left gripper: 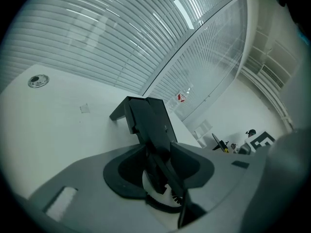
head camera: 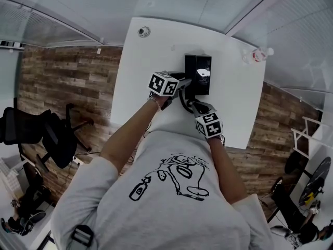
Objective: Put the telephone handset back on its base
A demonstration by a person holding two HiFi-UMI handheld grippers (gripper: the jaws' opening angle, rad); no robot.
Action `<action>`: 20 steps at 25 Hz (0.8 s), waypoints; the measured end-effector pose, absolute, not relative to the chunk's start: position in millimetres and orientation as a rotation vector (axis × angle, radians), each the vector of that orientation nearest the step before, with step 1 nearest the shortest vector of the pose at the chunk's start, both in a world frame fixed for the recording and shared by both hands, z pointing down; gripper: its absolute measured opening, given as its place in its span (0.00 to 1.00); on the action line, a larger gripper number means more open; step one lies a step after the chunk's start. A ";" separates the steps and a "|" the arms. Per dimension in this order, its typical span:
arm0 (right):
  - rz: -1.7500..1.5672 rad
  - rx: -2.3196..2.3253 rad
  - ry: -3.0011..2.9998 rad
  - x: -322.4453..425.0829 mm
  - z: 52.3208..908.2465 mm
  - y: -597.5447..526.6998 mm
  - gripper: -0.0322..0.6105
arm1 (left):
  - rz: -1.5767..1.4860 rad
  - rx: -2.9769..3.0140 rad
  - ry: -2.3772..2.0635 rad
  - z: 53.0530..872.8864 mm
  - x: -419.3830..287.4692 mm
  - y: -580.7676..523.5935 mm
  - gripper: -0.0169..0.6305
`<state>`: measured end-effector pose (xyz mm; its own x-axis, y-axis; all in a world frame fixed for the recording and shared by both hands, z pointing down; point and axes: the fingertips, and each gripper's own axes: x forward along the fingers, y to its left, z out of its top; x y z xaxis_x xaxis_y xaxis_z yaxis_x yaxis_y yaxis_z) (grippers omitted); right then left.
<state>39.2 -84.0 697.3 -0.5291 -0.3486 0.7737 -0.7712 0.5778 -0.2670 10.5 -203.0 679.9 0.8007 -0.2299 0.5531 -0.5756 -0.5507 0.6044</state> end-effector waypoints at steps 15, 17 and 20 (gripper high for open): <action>0.904 0.893 -2.083 37.9 717.3 -93.1 0.07 | 0.599 2.152 -0.645 687.8 9.3 -208.5 0.26; 0.929 0.901 -2.070 39.4 720.8 -94.6 0.07 | 0.603 2.151 -0.651 689.4 10.5 -208.7 0.26; 0.954 0.902 -2.057 39.9 724.9 -95.5 0.07 | 0.611 2.151 -0.661 691.3 11.2 -209.0 0.26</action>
<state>39.9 -95.5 724.9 -0.5227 -0.2974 0.7990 -0.8021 0.4891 -0.3427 11.2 -209.0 691.3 0.7481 -0.2523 0.6137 -0.6317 -0.5538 0.5424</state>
